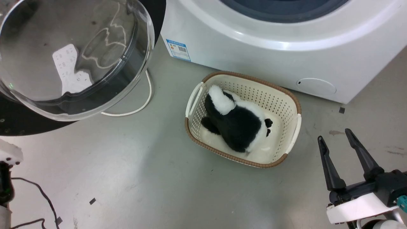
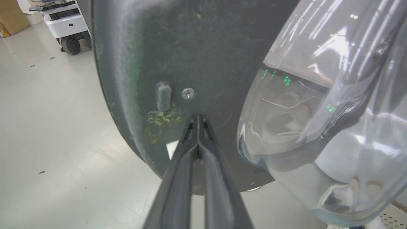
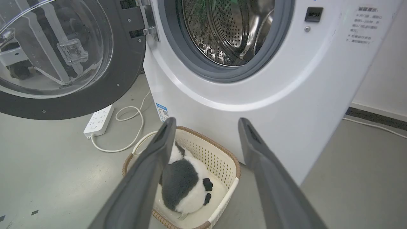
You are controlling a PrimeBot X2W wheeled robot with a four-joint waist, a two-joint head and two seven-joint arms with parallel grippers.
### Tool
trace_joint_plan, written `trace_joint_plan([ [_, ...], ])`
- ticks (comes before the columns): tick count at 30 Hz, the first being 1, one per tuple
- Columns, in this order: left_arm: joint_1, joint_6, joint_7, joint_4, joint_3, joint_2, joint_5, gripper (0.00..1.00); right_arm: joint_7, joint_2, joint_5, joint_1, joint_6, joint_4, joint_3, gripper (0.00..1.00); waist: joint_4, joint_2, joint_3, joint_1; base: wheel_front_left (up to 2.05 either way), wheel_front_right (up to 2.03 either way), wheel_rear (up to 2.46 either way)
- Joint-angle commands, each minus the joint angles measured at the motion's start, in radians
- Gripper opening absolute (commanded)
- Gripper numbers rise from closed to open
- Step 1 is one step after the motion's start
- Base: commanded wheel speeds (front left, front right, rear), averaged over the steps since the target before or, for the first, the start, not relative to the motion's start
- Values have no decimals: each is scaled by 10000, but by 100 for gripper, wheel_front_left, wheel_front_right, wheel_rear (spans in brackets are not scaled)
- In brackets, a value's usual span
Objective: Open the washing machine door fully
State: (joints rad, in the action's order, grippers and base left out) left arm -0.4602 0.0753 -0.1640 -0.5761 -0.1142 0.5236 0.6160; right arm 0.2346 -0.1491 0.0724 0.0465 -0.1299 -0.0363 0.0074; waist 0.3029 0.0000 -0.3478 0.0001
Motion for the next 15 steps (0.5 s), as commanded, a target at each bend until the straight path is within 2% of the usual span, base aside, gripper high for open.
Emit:
trace_joint_plan([
  [1, -107, -121, -180, -199, 54, 99, -92, 0, 41, 22, 65, 77, -8, 41, -32, 100, -18, 0, 147, -1, 0, 0, 0],
  [4, -41, -302, -479, -328, 238, 57, -272, 0, 93, 108, 40, 68, -8, 97, -90, 100, -63, 0, 391, -1, 0, 0, 0],
  [6, 333, -470, -861, 298, 648, -374, -739, 0, 187, 318, 3, 11, -8, 245, -245, 100, -170, 0, 1104, -1, 0, 0, 0],
  [7, 333, -470, -861, 298, 648, -374, -739, 0, 187, 318, 3, 11, -8, 245, -245, 100, -170, 0, 1104, -1, 0, 0, 0],
  [10, 795, -545, -939, 1094, 833, -671, -1016, 0, 229, 471, -32, -72, -8, 306, -365, 100, -303, 0, 1614, -1, 0, 0, 0],
  [15, 1824, -377, -968, 2911, 1349, -1410, -1542, 0, 262, 714, -127, -266, -8, 304, -547, 100, -681, 0, 2384, -1, 0, 0, 0],
])
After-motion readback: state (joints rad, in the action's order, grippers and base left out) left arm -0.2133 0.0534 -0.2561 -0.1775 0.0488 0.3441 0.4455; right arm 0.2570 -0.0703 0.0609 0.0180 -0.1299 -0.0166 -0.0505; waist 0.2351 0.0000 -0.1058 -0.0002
